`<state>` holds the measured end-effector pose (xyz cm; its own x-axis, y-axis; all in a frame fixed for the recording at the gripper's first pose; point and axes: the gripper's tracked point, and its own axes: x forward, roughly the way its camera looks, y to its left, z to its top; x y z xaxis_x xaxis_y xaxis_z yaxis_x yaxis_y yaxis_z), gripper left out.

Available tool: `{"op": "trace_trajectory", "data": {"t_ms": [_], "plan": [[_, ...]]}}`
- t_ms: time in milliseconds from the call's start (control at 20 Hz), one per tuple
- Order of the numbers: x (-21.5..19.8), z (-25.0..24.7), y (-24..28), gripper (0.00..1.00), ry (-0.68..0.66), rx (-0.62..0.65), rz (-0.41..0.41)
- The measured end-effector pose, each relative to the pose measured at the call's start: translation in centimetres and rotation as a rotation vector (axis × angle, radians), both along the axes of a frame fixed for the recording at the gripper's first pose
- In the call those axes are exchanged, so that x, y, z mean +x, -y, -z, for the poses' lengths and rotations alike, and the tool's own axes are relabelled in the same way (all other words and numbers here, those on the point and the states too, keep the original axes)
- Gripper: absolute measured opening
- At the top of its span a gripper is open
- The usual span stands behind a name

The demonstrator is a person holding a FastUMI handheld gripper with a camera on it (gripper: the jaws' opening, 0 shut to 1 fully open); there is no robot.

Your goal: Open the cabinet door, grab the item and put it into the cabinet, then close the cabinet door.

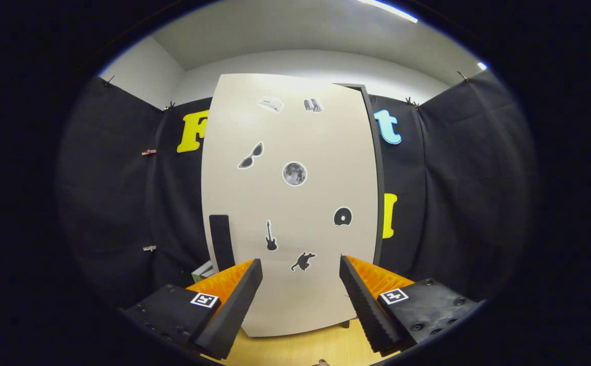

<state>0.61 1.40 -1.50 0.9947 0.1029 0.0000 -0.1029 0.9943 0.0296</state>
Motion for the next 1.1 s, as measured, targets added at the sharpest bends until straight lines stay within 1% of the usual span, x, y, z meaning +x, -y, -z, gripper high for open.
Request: {"op": "trace_trajectory", "data": {"t_ms": [500,800,900,1100], "plan": [[0.0,-1.8,0.5,0.98,0.050,-0.057,0.031],[-0.2,-2.8,0.7,0.98,0.078,-0.051,0.034],[-0.2,-2.4,0.8,0.98,0.063,-0.046,0.032],[0.1,-1.8,1.8,0.98,0.040,-0.052,0.052]]}}
